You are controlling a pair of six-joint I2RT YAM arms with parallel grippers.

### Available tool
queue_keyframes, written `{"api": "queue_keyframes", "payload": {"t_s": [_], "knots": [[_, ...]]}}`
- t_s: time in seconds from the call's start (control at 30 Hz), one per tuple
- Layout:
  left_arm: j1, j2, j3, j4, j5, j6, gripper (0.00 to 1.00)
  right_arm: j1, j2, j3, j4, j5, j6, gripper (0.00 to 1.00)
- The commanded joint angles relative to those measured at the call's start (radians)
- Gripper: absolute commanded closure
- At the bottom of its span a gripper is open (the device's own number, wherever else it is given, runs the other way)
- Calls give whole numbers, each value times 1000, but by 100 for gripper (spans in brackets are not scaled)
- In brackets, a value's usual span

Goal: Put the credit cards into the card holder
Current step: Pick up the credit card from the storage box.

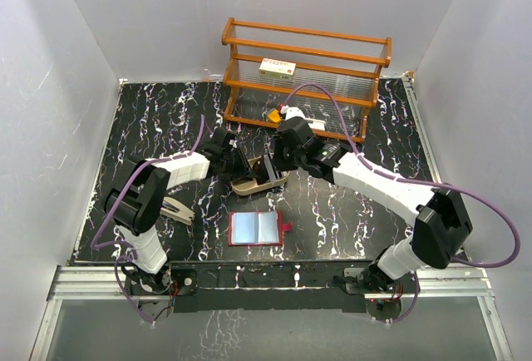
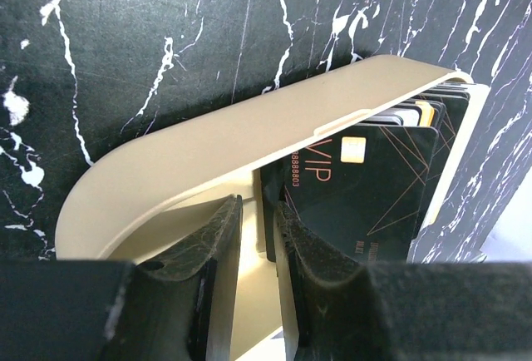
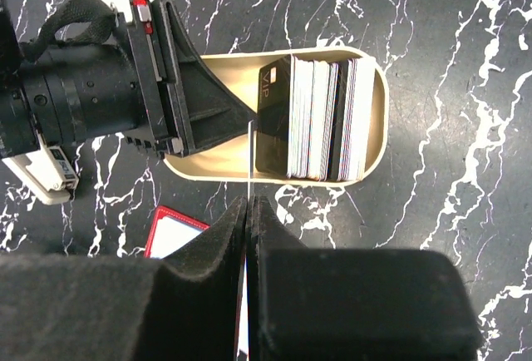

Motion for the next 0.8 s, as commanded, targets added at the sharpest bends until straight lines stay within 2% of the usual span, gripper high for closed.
{"api": "queue_keyframes", "payload": {"t_s": [0.0,0.37,0.77], "knots": [[-8,-29,-2,-96,-50,27,77,-2,-72,-41,67,-21,35,100],[-9,-64,-5,-116,-67,30,77,-2,-178,-159,104,-91,114,100],[-8,-91,19,-134,-71,43,71,-2,-316,-328,197,-175,240,100]]}}
